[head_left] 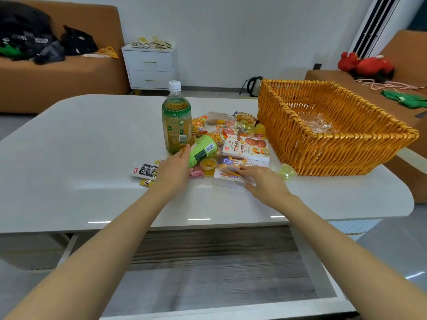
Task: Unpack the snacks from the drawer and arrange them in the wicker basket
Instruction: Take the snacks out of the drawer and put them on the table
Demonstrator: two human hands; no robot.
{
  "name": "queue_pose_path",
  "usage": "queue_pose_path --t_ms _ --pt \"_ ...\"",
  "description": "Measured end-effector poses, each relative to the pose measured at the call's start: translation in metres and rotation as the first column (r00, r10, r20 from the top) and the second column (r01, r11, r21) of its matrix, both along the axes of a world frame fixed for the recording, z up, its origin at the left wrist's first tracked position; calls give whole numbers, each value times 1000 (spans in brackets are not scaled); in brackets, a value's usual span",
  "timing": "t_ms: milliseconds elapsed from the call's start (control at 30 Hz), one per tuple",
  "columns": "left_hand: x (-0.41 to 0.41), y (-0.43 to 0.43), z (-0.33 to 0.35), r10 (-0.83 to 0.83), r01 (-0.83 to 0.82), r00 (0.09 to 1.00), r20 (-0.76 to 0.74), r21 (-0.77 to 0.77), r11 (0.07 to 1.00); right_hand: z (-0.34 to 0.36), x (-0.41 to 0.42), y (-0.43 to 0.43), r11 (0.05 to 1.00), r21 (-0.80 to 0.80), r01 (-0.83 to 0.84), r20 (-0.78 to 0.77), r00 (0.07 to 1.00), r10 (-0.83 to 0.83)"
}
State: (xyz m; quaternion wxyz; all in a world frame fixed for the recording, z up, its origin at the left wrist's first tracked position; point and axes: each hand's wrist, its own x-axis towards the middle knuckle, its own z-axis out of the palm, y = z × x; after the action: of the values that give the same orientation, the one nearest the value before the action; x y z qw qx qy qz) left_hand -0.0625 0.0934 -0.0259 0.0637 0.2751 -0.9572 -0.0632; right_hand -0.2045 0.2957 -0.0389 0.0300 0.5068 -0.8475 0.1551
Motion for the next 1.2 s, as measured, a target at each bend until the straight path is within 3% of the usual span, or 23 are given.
queue_pose_path --t_ms 100,233,467,600,667,733,833,933,1100,1200 --pt "-14 -4 0 16 -15 1000 -12 61 998 -5 -7 -10 1000 -4 7 63 998 -7" --pt "-19 1 3 26 -11 993 -119 131 991 -8 -11 -11 996 83 12 36 999 -15" --pt "26 25 14 -133 162 962 -240 108 981 22 26 35 995 -97 4 120 993 8" --pt "70 48 26 -246 283 939 -241 133 950 36 63 71 995 0 -104 233 967 101" --pt "97 63 24 -304 338 935 -182 202 919 34 83 86 978 110 -177 288 947 139" --pt "124 76 16 -378 371 925 -26 257 892 22 101 99 939 247 -239 277 946 168" --pt "154 90 -4 -447 407 859 249 196 892 -2 114 110 876 410 -253 194 963 188" --pt "168 94 -19 -387 375 829 404 111 920 -19 112 110 859 475 -193 60 980 188" --pt "165 89 -26 -271 318 852 449 -30 948 -24 111 106 867 482 -125 -34 986 161" --pt "157 88 -22 -257 312 878 403 -78 947 -22 107 103 918 385 -95 -122 981 153"
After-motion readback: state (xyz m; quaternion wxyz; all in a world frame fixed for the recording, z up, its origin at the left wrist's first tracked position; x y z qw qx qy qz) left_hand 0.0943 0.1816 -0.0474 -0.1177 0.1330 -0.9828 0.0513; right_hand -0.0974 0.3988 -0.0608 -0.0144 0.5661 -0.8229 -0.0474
